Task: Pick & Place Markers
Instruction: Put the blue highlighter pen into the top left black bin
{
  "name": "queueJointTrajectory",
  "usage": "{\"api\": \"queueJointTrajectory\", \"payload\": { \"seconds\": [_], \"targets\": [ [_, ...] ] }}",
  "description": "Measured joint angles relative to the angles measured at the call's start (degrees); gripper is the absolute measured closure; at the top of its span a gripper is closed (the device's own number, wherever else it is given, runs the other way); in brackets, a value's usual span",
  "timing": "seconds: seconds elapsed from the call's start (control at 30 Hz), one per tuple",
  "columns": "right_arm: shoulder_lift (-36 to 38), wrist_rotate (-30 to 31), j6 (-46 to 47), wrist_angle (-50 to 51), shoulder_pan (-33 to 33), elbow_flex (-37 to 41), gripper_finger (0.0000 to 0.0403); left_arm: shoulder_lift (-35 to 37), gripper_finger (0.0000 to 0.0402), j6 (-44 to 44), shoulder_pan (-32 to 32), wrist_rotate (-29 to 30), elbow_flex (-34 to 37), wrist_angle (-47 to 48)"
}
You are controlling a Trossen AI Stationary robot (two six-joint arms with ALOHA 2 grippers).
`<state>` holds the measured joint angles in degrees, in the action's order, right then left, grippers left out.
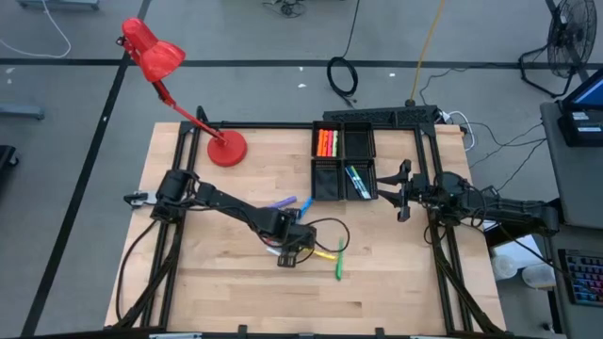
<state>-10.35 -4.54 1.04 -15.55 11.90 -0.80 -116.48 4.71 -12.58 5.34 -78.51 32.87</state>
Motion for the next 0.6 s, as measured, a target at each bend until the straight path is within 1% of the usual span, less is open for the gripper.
{"api": "queueJointTrajectory", "payload": {
  "seconds": [0.1,0.33,0.5,0.6],
  "targets": [
    [0.0,0.0,0.0,0.0,0.0,0.0,0.0257,0.6,0.0318,0.0,0.0,2.2,0.0,0.4],
    [0.0,0.0,0.0,0.0,0.0,0.0,0.0257,0.7,0.0326,0.3,-0.2,1.9,-0.7,0.1],
    [0.0,0.0,0.0,0.0,0.0,0.0,0.0257,0.8,0.0317,0.2,-0.2,1.9,-1.7,0.2],
    [0.0,0.0,0.0,0.0,0.0,0.0,0.0257,0.8,0.0320,0.0,-0.2,1.8,-2.7,0.2]
  ]
}}
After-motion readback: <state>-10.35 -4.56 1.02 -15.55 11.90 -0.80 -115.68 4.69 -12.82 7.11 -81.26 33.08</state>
